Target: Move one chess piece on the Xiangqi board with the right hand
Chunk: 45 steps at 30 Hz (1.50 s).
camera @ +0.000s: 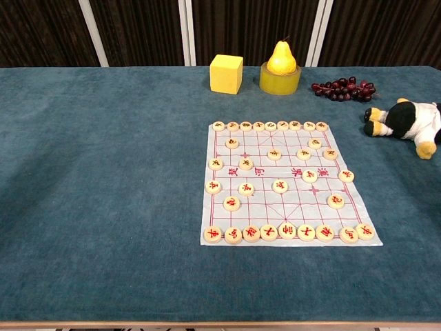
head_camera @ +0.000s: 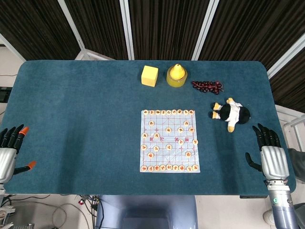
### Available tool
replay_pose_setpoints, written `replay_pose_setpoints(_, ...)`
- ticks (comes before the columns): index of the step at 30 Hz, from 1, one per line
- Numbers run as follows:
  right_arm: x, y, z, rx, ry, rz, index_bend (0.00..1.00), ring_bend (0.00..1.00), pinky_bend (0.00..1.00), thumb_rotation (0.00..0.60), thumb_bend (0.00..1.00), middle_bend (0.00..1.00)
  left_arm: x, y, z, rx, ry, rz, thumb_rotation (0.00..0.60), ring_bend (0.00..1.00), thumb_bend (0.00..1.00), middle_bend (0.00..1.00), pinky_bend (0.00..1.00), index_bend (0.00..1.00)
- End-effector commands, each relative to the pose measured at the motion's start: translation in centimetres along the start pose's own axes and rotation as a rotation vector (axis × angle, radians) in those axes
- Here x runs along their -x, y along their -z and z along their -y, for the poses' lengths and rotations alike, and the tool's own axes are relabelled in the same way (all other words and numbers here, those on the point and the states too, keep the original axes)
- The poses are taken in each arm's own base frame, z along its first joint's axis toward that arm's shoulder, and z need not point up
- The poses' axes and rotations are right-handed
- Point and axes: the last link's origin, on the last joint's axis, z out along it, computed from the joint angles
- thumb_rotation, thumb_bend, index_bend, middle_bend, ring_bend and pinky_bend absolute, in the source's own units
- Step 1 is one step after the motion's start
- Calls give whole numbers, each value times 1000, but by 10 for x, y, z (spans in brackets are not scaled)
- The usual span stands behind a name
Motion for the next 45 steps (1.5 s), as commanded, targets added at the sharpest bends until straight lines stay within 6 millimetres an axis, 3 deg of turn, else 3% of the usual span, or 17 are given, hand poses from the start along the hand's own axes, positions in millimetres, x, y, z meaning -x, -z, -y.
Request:
replay_pose_setpoints(1,0,0,0,0,0,-1,0,0,63,600,430,6,0,0,0,0,0,-1,600,0,0,0,0,0)
replay_pose_setpoints(17,-3,1,6,-12,-15,-3,0,0,63,600,430,6,0,0,-1,-1,15,-2,600,0,0,0,0,0)
replay_pose_setpoints(23,-11,-6,23,-56,-32,4,0,5,81,600,429,7,0,0,-1,-4,27,0,600,0,0,0,0,0)
replay_pose_setpoints(26,-15,-17,37,-91,-33,14,0,120,209,600,430,81,0,0,-1,-3,30,2,600,0,0,0,0,0)
replay_pose_setpoints(29,-19,-36,56,-129,-49,27,0,345,411,600,430,288,0,0,-1,-2,30,4,600,0,0,0,0,0)
replay_pose_setpoints(32,-22,-52,75,-163,-46,41,0,563,504,600,430,503,1,-1,-2,-5,33,5,600,0,0,0,0,0)
replay_pose_setpoints(38,-17,-79,114,-191,-51,161,71,758,645,600,429,705,1,-2,-2,-6,41,4,600,0,0,0,0,0)
replay_pose_setpoints(45,4,-90,155,-244,-30,258,194,980,800,600,430,950,2,-3,-2,-8,47,11,600,0,0,0,0,0)
